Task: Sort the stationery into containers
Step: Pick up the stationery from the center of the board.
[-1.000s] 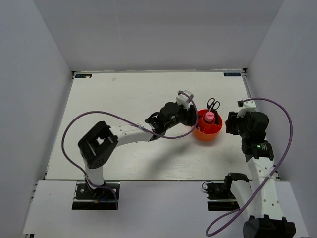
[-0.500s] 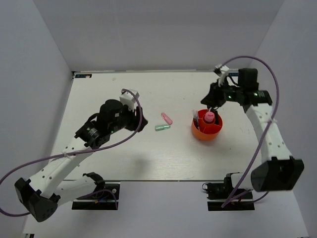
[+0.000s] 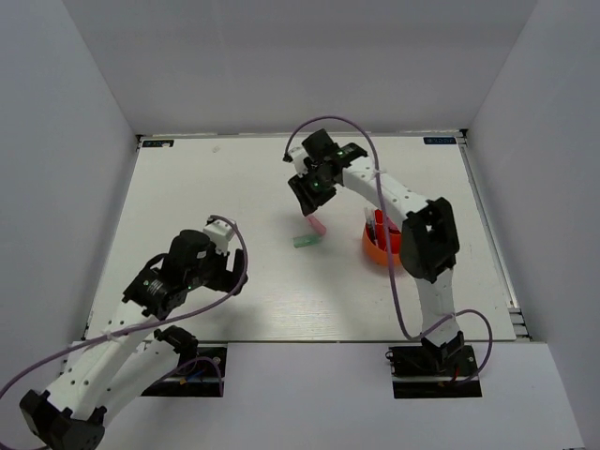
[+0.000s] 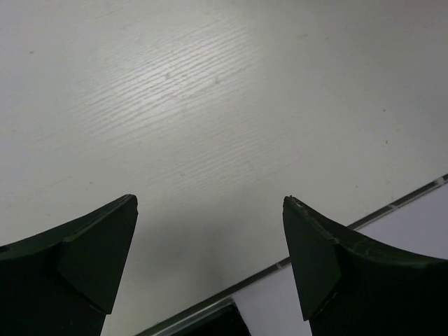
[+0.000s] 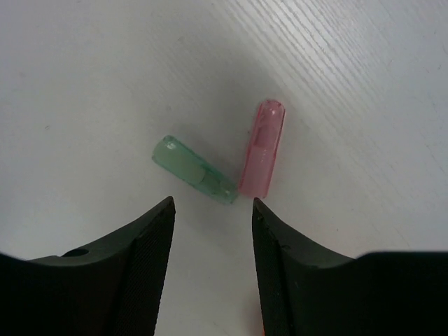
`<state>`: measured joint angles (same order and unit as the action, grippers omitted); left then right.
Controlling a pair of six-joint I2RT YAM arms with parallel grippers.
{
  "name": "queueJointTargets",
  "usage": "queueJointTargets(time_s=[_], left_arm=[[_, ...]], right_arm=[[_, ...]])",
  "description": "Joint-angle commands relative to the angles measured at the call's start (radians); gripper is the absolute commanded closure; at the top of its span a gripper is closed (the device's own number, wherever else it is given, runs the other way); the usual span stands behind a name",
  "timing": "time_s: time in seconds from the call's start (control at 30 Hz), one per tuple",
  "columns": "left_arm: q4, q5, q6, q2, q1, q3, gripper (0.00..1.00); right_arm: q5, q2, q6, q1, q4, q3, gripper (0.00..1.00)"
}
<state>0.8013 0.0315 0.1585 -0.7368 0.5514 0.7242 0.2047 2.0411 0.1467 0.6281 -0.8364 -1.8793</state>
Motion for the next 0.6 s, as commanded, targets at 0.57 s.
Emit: queueJointTargets(time_s=[0.57], left_arm=[[-0.068, 0.108, -0.051, 0.149, -0.166, -0.132, 0.0]], right_arm=[[-0.235, 0.269, -0.032, 0.038, -0.038, -0.175, 0.45]])
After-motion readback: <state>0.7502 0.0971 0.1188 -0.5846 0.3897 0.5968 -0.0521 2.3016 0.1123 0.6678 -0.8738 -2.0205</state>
